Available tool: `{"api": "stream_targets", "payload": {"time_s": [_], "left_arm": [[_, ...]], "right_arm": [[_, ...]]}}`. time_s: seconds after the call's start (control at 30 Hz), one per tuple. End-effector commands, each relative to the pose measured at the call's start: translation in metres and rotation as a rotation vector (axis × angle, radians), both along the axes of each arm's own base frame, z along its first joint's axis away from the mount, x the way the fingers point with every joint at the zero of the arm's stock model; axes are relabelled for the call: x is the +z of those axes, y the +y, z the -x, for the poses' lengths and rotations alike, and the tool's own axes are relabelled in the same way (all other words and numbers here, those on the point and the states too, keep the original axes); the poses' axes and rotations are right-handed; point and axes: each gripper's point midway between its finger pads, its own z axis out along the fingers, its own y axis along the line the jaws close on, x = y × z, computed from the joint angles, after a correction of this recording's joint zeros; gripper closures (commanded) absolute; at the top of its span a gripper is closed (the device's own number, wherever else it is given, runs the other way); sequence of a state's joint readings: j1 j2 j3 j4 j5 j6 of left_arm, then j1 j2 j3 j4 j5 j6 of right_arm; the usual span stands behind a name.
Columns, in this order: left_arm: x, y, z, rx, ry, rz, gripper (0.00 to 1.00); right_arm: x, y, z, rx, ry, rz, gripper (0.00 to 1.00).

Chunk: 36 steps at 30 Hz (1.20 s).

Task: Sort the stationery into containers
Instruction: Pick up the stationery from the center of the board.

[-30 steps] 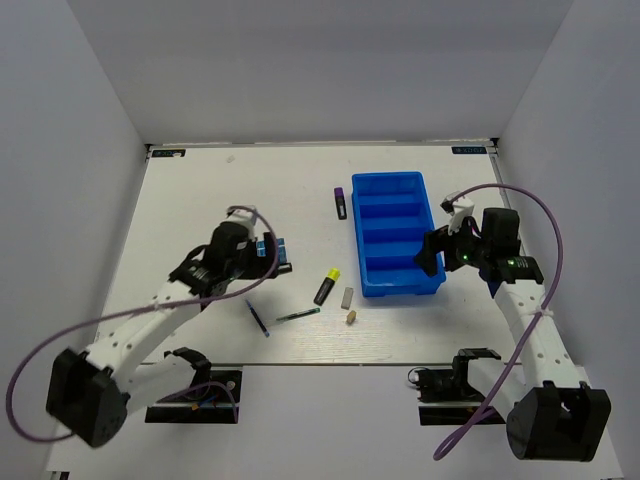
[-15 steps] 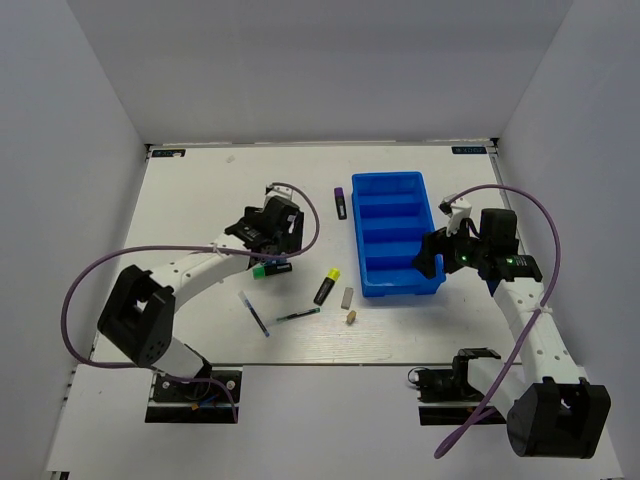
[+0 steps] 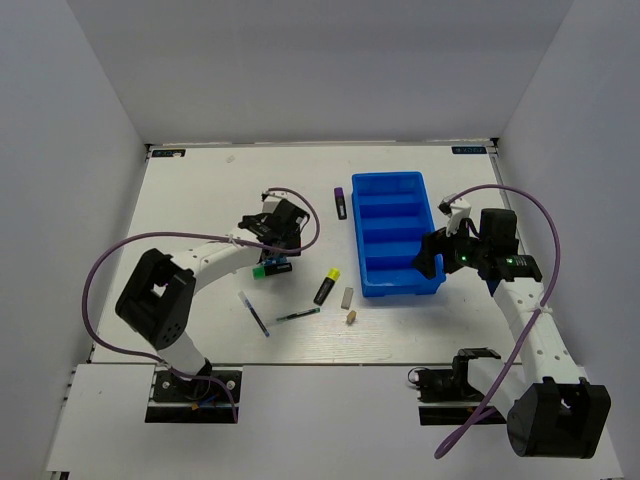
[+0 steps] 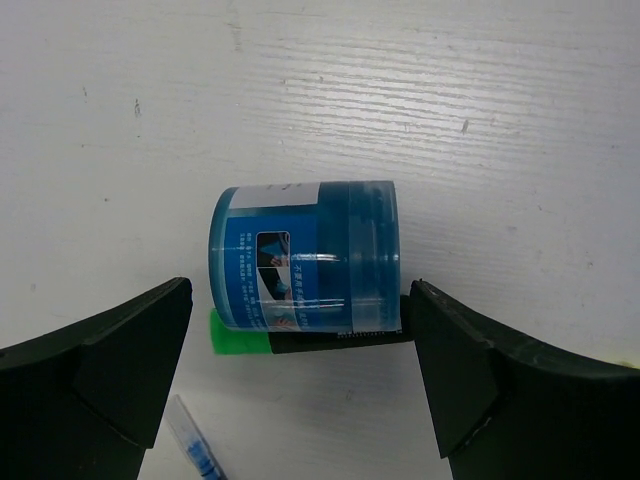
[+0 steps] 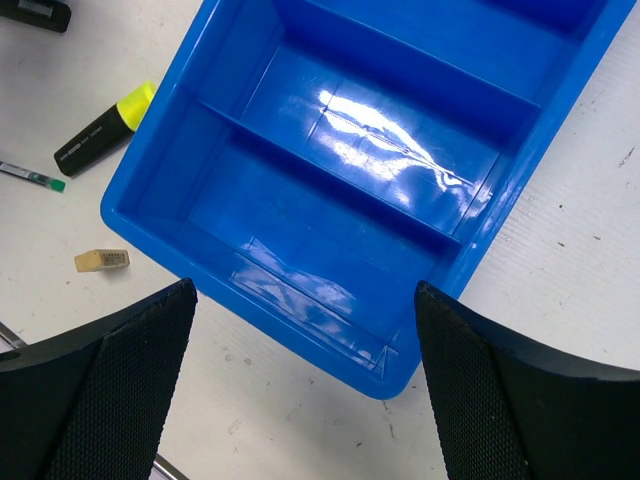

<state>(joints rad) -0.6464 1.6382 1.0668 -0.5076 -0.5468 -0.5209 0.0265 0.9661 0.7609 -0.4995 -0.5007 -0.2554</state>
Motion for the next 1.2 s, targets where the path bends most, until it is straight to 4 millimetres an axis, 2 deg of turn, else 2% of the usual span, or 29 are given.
{"api": "stream_targets", "payload": {"time_s": [0.0, 0.3, 0.43, 0.6, 0.67, 0.7, 0.8, 0.83, 0.9, 0.93, 1.0, 1.03, 1.07, 1.1, 1.13, 1.17], "left_arm": [[0.009, 0.008, -0.003, 0.096, -0.044, 0.041, 0.0], [-0.012, 0.007, -0.002, 0.147, -0.012, 0.111, 0.0], [-0.013, 0.005, -0.002, 0.136, -0.017, 0.121, 0.0], [-0.014, 0.003, -0.003, 0.13, -0.007, 0.138, 0.13], [-0.017, 0.003, -0.003, 0.127, 0.001, 0.148, 0.22], [-0.018, 0.002, -0.002, 0.123, 0.002, 0.155, 0.35], [-0.017, -0.001, -0.002, 0.113, 0.001, 0.191, 0.62], [-0.017, -0.002, -0.001, 0.107, 0.007, 0.193, 0.77], [-0.011, -0.005, -0.003, 0.094, 0.004, 0.218, 0.94], [-0.003, -0.009, -0.008, 0.078, -0.007, 0.232, 1.0], [0.017, -0.018, -0.014, 0.037, -0.031, 0.259, 1.0], [0.033, -0.025, -0.022, 0.021, -0.055, 0.283, 1.0], [0.052, -0.032, -0.027, -0.006, -0.075, 0.305, 1.0], [0.062, -0.041, -0.03, -0.03, -0.081, 0.331, 1.0], [0.07, -0.046, -0.031, -0.048, -0.084, 0.336, 1.0], [0.103, -0.064, -0.045, -0.09, -0.143, 0.377, 1.0]], "right_arm": [[0.009, 0.001, -0.003, 0.016, -0.032, -0.001, 0.09], [0.009, 0.0, -0.002, 0.009, -0.027, -0.002, 0.09], [0.009, 0.0, -0.002, 0.008, -0.033, 0.0, 0.09], [0.008, 0.0, -0.002, 0.006, -0.029, 0.0, 0.09], [0.008, -0.001, -0.002, 0.002, -0.029, 0.001, 0.09], [0.009, -0.001, -0.003, 0.001, -0.029, 0.002, 0.09], [0.008, -0.001, -0.003, 0.001, -0.029, 0.003, 0.09], [0.008, -0.002, -0.003, -0.003, -0.028, 0.002, 0.09], [0.008, -0.001, -0.004, 0.001, -0.031, 0.003, 0.09], [0.007, -0.001, -0.003, 0.003, -0.025, 0.003, 0.09], [0.008, -0.002, -0.003, -0.001, -0.029, 0.004, 0.09], [0.007, -0.002, -0.004, -0.004, -0.026, 0.005, 0.09], [0.007, -0.002, -0.003, -0.003, -0.023, 0.004, 0.29], [0.007, -0.001, -0.003, 0.002, -0.028, 0.006, 0.51], [0.007, -0.002, -0.003, -0.001, -0.025, 0.007, 0.78], [0.007, -0.002, -0.004, -0.004, -0.028, 0.006, 1.0]]}}
